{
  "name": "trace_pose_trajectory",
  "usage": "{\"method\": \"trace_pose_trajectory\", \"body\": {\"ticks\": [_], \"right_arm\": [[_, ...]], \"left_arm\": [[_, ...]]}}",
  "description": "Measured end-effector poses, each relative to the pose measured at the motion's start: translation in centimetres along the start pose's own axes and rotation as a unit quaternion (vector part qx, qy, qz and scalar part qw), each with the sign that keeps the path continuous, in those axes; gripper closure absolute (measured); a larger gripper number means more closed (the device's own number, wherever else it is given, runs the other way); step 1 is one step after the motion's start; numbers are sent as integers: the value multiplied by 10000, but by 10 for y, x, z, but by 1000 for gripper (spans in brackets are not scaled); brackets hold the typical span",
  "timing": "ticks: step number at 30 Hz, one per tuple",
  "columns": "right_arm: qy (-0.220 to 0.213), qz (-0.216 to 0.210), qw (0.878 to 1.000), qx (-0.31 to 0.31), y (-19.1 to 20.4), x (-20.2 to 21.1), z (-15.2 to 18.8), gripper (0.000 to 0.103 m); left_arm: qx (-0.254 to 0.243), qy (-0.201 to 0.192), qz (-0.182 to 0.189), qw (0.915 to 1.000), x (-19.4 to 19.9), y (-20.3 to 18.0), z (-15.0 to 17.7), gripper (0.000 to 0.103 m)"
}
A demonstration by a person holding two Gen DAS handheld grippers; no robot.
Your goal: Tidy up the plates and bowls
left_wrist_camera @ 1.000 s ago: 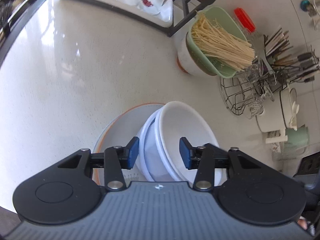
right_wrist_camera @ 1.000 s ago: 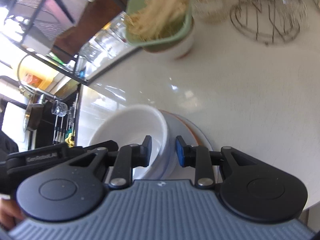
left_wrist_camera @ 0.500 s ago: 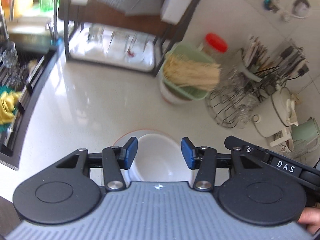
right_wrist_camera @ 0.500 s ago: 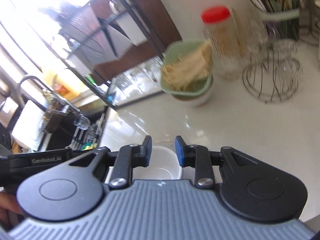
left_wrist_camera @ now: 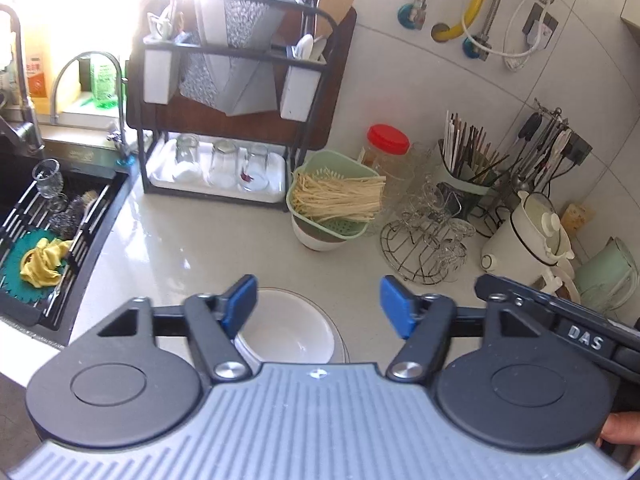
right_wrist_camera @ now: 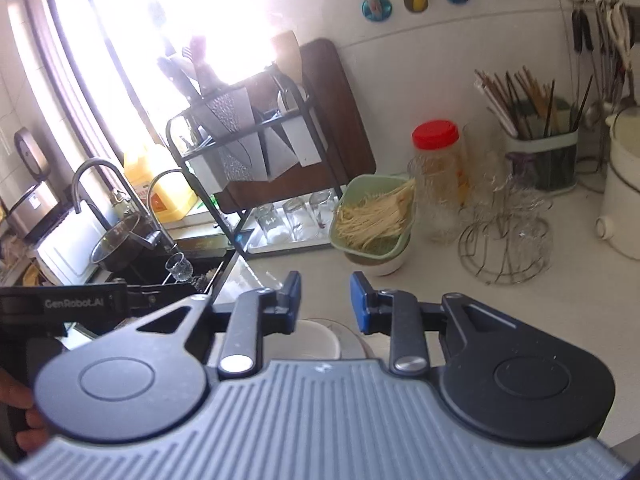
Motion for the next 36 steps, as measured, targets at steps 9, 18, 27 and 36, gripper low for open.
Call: {"method": "trace_pose_trajectory", "body": {"ticks": [9,18,27,36], "right_arm": [[-236,135,9991,310,0,41,21,18],[-341,-22,9985,421,16,85,47,18],[-274,26,9987,425,28,107,70,18],[-356,325,9981,370,38,115,72,18]], "left_arm": [[-27,-399,-217,9990,48,-6,37,3],[-59,-373,-657,9971,90,-5,91,2],[-180,-314,-848,9957,111,3,116,2],[-475,-339,-789,9952,115,9,108,2]]}}
Point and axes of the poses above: each gripper's, at about its wrist camera, not at the fingertips, and x roughly against the way its jaws point, y to its left, z to its underside, the point moved 5 cm from there along -x, roughly the way its jaws point, and after that the axes turned 12 degrees about x, right-handed, at the moved point
